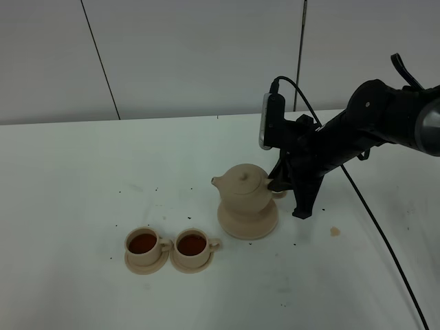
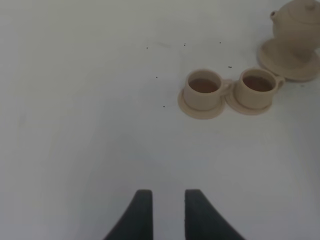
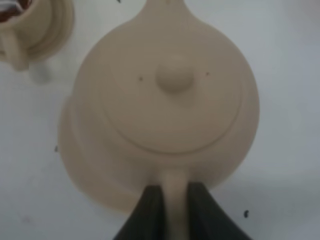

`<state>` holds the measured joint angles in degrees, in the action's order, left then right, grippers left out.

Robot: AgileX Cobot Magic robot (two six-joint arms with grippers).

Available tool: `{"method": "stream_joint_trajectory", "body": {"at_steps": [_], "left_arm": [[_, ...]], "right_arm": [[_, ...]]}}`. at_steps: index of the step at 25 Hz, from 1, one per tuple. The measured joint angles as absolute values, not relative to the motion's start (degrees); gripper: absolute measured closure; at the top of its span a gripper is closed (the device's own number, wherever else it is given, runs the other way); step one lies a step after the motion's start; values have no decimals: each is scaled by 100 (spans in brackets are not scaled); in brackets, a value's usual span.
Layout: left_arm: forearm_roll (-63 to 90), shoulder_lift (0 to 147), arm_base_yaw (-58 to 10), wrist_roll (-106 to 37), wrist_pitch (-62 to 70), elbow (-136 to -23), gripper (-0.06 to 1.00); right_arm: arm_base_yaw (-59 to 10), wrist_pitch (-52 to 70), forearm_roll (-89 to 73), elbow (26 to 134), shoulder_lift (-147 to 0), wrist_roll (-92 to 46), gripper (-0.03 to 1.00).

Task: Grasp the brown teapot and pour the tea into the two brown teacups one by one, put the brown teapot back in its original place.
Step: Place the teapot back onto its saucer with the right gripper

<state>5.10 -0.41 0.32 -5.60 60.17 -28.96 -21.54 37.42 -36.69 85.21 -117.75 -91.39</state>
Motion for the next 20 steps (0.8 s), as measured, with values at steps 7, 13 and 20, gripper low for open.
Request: {"method": "stream_joint_trajectory", "body": {"at_steps": [7,13,20], "left_arm": [[505,-41,32,-560,6017,-2896,71],[505,-41,32,-560,6017,-2896,71],[505,-41,32,-560,6017,-2896,71]], "right_arm": [[-2154,3491,-3652,8172,-11775,-9277,87],[-2172,3445,-3669,8155,-11775,-9321,87],[-2267,3358,-3669,8156,-11775,-9328,87]]}}
